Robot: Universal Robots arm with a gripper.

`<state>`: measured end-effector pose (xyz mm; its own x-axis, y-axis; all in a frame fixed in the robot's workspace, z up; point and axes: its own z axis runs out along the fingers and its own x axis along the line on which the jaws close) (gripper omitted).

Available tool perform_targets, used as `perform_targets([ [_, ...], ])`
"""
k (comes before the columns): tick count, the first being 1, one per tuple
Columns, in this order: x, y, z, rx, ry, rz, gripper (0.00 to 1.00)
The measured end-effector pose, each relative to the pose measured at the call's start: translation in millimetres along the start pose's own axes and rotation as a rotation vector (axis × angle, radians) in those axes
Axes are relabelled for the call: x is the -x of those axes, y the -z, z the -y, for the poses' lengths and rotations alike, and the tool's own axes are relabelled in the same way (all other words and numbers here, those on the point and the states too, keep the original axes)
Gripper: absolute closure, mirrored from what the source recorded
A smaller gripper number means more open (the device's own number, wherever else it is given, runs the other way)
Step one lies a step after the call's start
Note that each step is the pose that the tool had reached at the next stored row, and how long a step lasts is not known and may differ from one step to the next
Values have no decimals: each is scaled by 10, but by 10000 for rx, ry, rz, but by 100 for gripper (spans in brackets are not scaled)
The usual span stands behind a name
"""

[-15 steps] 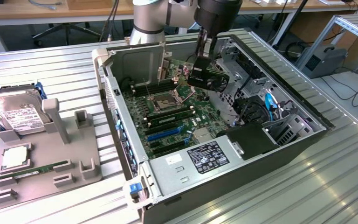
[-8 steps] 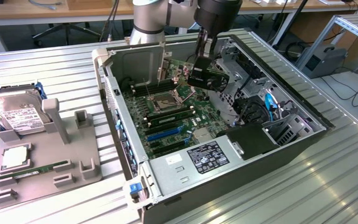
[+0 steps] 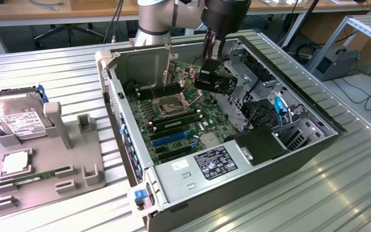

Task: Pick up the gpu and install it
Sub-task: 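Insert the gpu into the slot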

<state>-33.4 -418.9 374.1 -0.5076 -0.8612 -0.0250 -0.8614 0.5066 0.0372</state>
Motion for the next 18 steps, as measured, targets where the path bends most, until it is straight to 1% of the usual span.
perform_targets([
  [18,0,-3,0,11,452,-17,73],
])
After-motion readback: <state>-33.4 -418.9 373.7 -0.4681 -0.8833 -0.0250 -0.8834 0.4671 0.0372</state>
